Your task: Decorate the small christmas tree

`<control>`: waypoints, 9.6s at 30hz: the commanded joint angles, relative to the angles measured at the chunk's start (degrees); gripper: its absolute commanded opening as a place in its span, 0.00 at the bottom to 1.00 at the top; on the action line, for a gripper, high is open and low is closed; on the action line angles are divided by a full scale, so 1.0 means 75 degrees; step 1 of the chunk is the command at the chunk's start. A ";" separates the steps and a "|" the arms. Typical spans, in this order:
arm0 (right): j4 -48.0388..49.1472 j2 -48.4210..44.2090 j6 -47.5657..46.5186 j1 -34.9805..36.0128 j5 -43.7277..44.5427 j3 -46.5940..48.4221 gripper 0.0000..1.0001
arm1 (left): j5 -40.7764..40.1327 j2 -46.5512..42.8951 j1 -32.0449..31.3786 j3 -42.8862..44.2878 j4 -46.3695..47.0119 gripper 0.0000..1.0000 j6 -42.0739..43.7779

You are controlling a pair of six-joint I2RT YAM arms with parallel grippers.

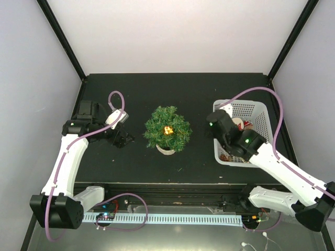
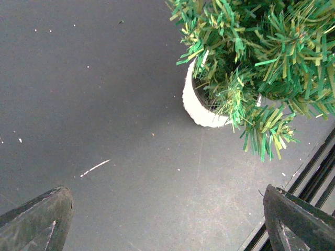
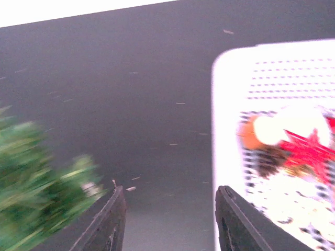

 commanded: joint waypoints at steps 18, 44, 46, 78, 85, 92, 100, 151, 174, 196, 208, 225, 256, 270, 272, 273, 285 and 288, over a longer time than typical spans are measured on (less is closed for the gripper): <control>0.1985 0.0944 0.2244 -0.6621 -0.4984 -0.3358 0.56 | -0.0092 0.0001 -0.0031 -0.0184 0.0165 0.99 -0.0130; 0.5396 0.0800 0.3176 -0.8091 -0.5584 -0.4924 0.57 | 0.0025 0.0090 -0.0039 -0.0248 0.0247 0.99 -0.0211; 0.5565 0.1035 0.3187 -0.8101 -0.5725 -0.4895 0.53 | 0.0017 0.0102 -0.0028 -0.0255 0.0256 0.99 -0.0213; 0.6575 0.2602 0.2982 -0.8101 -0.5673 -0.3973 0.41 | 0.0029 0.0185 -0.0036 -0.0348 0.0365 0.99 -0.0277; 0.7085 0.2853 0.3023 -0.8101 -0.5768 -0.3992 0.22 | 0.0049 0.0180 -0.0040 -0.0370 0.0364 0.99 -0.0302; 0.7522 0.3260 0.3097 -0.8101 -0.5828 -0.3928 0.12 | 0.0059 0.0190 -0.0034 -0.0407 0.0383 0.99 -0.0330; 0.8694 0.3586 0.3480 -0.8101 -0.5976 -0.4136 0.10 | 0.0085 0.0231 -0.0037 -0.0419 0.0364 0.99 -0.0333; 0.2501 -0.0933 -0.1734 -0.3275 -0.4669 0.0429 0.01 | 0.0106 -0.0741 -0.0038 -0.0127 0.0079 0.99 -0.0381; 0.1407 0.1271 -0.3128 0.0841 -0.1355 0.3330 0.01 | 0.0309 -0.0840 -0.0046 -0.0499 0.0457 0.99 -0.0646; 0.4775 0.0823 -0.3860 0.1073 -0.1488 0.1320 0.01 | 0.0365 -0.0887 -0.0041 -0.0592 0.0573 0.99 -0.0670; 0.5010 0.1086 -0.3786 0.1142 -0.1650 0.1270 0.01 | 0.0350 -0.0912 -0.0039 -0.0606 0.0598 0.99 -0.0670; 0.5264 0.1276 -0.3610 0.1139 -0.1389 0.0942 0.01 | 0.0319 -0.0992 -0.0045 -0.0606 0.0605 0.99 -0.0692; 0.5292 0.1148 -0.3366 0.1144 -0.1158 0.0588 0.01 | 0.0333 -0.0975 -0.0046 -0.0616 0.0622 0.99 -0.0693; 0.5198 0.1050 -0.3235 0.1145 -0.1150 0.0246 0.01 | 0.0334 -0.0969 -0.0045 -0.0627 0.0633 0.99 -0.0694; 0.5204 0.1055 -0.3236 0.1140 -0.1161 0.0235 0.01 | 0.0324 -0.0969 -0.0046 -0.0625 0.0633 0.99 -0.0702; 0.5207 0.1059 -0.3229 0.1141 -0.1161 0.0224 0.01 | 0.0327 -0.0980 -0.0046 -0.0622 0.0633 0.99 -0.0711; 0.5172 0.1071 -0.3187 0.1140 -0.1209 0.0238 0.01 | 0.0306 -0.0992 -0.0043 -0.0627 0.0645 0.99 -0.0717; 0.5126 0.1078 -0.3212 0.1143 -0.1213 0.0276 0.01 | 0.0312 -0.0998 -0.0039 -0.0627 0.0644 0.99 -0.0717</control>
